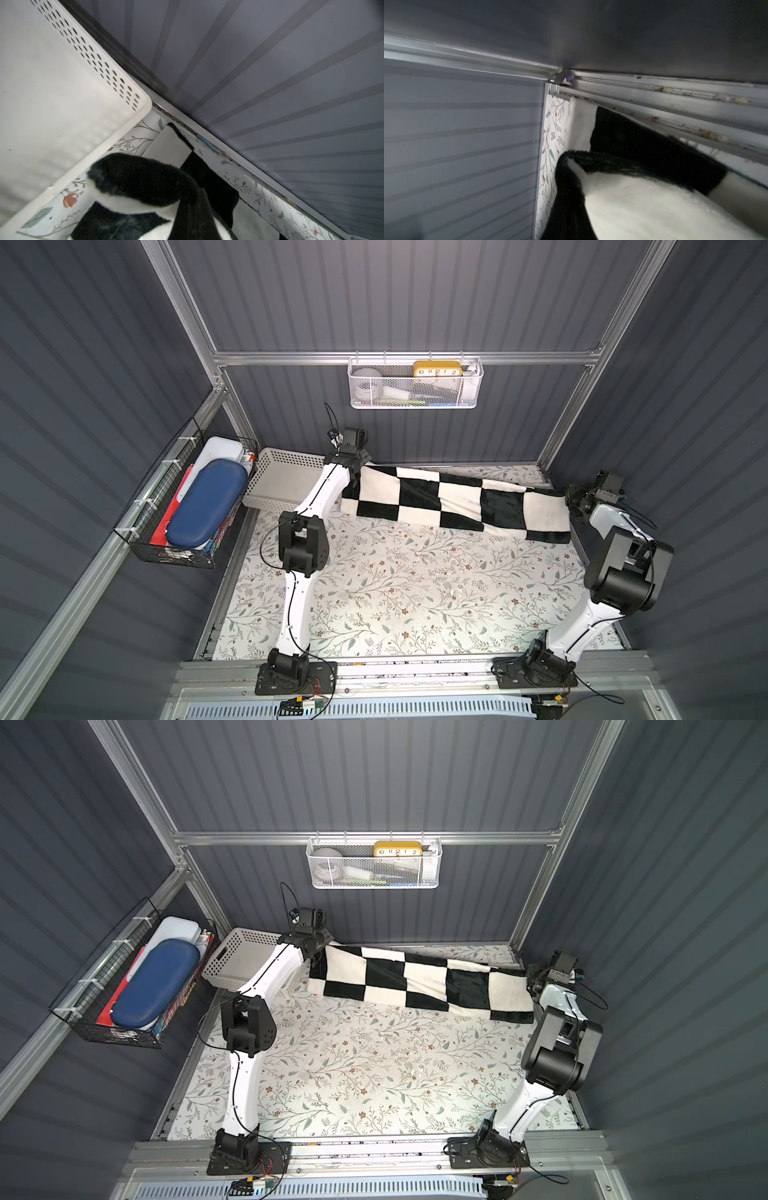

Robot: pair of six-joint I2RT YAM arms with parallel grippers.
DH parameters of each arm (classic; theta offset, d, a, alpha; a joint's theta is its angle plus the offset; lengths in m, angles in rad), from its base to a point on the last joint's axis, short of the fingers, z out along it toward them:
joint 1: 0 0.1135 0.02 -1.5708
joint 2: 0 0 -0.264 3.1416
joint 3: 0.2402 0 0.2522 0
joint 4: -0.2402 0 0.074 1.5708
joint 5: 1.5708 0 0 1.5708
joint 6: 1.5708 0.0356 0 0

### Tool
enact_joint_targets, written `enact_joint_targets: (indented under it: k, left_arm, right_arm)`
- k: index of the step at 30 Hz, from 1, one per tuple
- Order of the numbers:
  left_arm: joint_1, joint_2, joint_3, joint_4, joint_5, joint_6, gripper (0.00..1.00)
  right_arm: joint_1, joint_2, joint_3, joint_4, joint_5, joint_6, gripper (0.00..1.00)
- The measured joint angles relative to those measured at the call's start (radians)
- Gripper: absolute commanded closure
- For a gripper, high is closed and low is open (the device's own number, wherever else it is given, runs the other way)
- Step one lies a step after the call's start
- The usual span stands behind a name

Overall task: Roll up the pillowcase
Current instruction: Fold the pillowcase at the center of the board.

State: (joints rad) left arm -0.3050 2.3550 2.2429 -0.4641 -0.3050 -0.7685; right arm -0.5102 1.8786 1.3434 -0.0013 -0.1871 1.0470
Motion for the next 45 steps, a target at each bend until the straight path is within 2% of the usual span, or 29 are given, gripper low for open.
enact_joint_targets:
  k: [10, 17, 24, 33, 36, 38, 40, 41, 42, 43, 44, 45]
  left_arm:
    - [0.014, 0.187, 0.143, 0.053, 0.068, 0.013, 1.0]
    - [0.019, 0.198, 0.185, 0.121, 0.083, 0.035, 1.0]
    - [0.021, 0.257, 0.245, 0.202, 0.108, 0.045, 1.0]
    - [0.037, 0.323, 0.245, 0.251, 0.134, 0.046, 1.0]
    - [0.047, 0.333, 0.245, 0.264, 0.15, 0.046, 0.95]
    - [0.051, 0.335, 0.245, 0.277, 0.162, 0.047, 0.88]
    - [0.055, 0.336, 0.245, 0.293, 0.171, 0.048, 0.73]
    - [0.056, 0.336, 0.246, 0.308, 0.176, 0.05, 0.59]
    - [0.058, 0.336, 0.246, 0.325, 0.179, 0.055, 0.36]
    - [0.06, 0.337, 0.246, 0.343, 0.185, 0.061, 0.23]
    - [0.063, 0.339, 0.246, 0.366, 0.196, 0.064, 0.03]
    - [0.065, 0.341, 0.248, 0.388, 0.207, 0.064, 0.01]
  right_arm:
    - [0.034, 0.192, 0.135, 0.087, 0.036, 0.02, 1.0]
    - [0.049, 0.249, 0.181, 0.127, 0.061, 0.048, 1.0]
    - [0.073, 0.354, 0.325, 0.104, 0.069, 0.071, 1.0]
    - [0.082, 0.384, 0.359, 0.104, 0.084, 0.076, 1.0]
    - [0.086, 0.4, 0.377, 0.103, 0.092, 0.077, 1.0]
    - [0.089, 0.403, 0.379, 0.105, 0.099, 0.078, 1.0]
    - [0.09, 0.404, 0.383, 0.103, 0.103, 0.08, 1.0]
    - [0.09, 0.406, 0.386, 0.1, 0.105, 0.082, 0.98]
    - [0.09, 0.407, 0.389, 0.099, 0.109, 0.085, 0.89]
    - [0.092, 0.409, 0.392, 0.098, 0.112, 0.087, 0.86]
    - [0.092, 0.412, 0.394, 0.099, 0.113, 0.088, 0.78]
    - [0.093, 0.415, 0.399, 0.1, 0.115, 0.089, 0.68]
